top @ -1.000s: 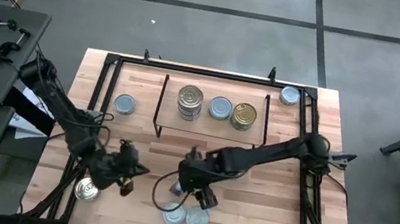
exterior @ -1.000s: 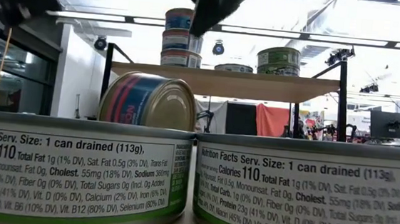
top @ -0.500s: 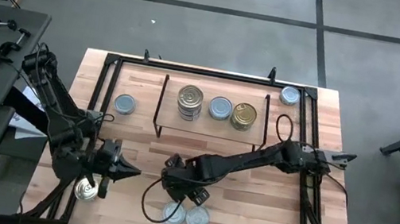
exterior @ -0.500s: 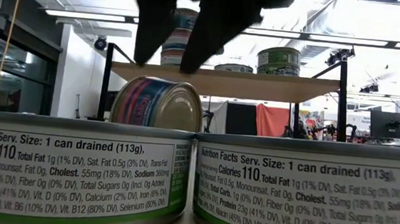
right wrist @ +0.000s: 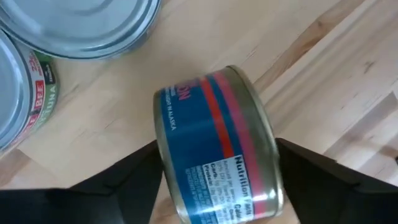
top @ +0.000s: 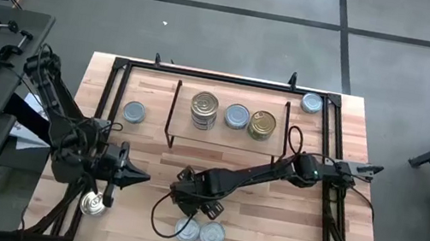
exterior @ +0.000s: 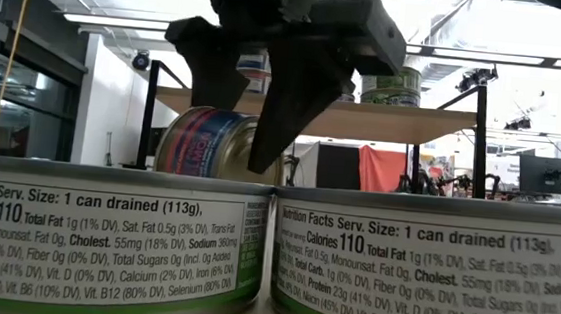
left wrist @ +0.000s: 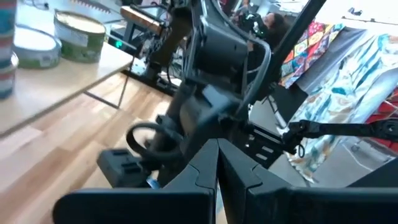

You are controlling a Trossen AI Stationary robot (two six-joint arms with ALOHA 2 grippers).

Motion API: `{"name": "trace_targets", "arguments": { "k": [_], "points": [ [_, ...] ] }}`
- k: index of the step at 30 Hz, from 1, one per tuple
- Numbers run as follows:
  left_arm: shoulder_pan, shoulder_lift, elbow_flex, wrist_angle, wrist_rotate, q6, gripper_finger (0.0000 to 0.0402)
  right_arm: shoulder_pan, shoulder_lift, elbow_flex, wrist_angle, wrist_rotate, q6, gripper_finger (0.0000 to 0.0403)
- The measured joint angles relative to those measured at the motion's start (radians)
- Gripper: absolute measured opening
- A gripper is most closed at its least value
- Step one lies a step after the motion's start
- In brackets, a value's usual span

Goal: Stack canned seafood by type on shelf
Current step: Stack the blue-pink tuna can on top of the blue-pink tuna can on the shelf

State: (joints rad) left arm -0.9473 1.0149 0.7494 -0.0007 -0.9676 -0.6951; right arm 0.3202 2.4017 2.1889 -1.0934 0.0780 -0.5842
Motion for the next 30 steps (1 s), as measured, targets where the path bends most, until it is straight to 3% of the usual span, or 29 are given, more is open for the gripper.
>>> {"name": "trace_targets", "arguments": {
  "k": [6, 13, 17, 24, 30],
  "points": [
    [0.019, -0.069, 0.0, -0.001, -0.019, 0.155, 0.0, 0.002, 0.0, 0.003, 0.012, 0.017, 0.074, 0.017],
    [0.023, -0.211, 0.0, -0.015, -0.026, 0.309, 0.0, 0.004, -0.059, 0.046, -0.02, 0.055, 0.193, 0.017],
    [0.024, -0.286, 0.001, -0.121, -0.039, 0.338, 0.0, 0.005, -0.131, 0.171, -0.066, 0.239, 0.272, 0.017],
    [0.056, -0.292, 0.001, -0.324, -0.063, 0.143, 0.0, -0.022, -0.342, 0.1, 0.016, 0.644, 0.263, 0.017],
    [0.093, -0.194, 0.0, -0.329, -0.07, 0.026, 0.0, -0.081, -0.399, 0.108, 0.156, 0.764, 0.032, 0.017]
  ]
}}
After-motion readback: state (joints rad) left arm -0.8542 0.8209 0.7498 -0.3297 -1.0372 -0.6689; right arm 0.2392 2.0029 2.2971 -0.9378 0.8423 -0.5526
